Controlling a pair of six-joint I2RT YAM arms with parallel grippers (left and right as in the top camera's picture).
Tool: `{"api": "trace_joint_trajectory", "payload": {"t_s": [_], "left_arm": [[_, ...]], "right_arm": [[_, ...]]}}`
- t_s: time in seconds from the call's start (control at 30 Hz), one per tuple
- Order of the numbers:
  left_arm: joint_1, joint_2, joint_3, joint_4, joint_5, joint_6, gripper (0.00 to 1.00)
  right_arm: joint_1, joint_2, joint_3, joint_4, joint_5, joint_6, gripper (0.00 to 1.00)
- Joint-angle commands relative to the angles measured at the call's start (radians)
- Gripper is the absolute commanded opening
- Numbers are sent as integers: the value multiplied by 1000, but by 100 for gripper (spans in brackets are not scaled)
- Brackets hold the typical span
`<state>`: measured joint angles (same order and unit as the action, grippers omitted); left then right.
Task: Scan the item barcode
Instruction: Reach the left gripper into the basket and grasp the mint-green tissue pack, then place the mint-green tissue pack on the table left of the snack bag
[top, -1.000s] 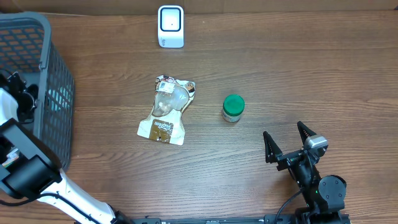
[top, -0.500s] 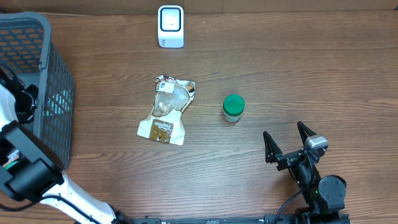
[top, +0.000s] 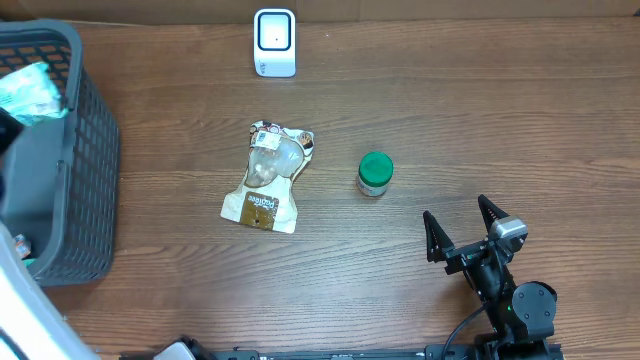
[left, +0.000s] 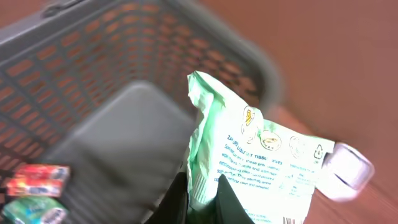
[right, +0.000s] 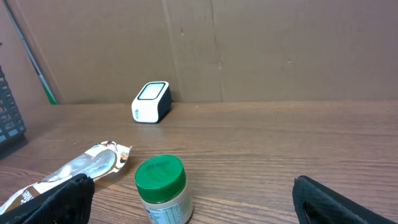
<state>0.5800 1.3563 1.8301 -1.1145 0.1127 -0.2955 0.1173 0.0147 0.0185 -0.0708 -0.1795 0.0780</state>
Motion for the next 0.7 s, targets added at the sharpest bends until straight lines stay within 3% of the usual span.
{"api": "trace_joint_trajectory", "payload": {"t_s": [0.0, 0.17, 0.33, 0.67], "left_arm": [[-86, -22, -4, -46, 92, -22, 4], [-275, -5, -45, -114, 116, 40, 4], [-441, 42, -168, -64, 88, 56, 4], [-547, 177, -411, 114, -79, -28, 4]], "right_arm": [[-6, -12, -10, 5, -5, -1, 100], [-6, -12, -10, 5, -5, -1, 100], [-6, -12, -10, 5, -5, -1, 100], [-6, -12, -10, 5, -5, -1, 100]]}}
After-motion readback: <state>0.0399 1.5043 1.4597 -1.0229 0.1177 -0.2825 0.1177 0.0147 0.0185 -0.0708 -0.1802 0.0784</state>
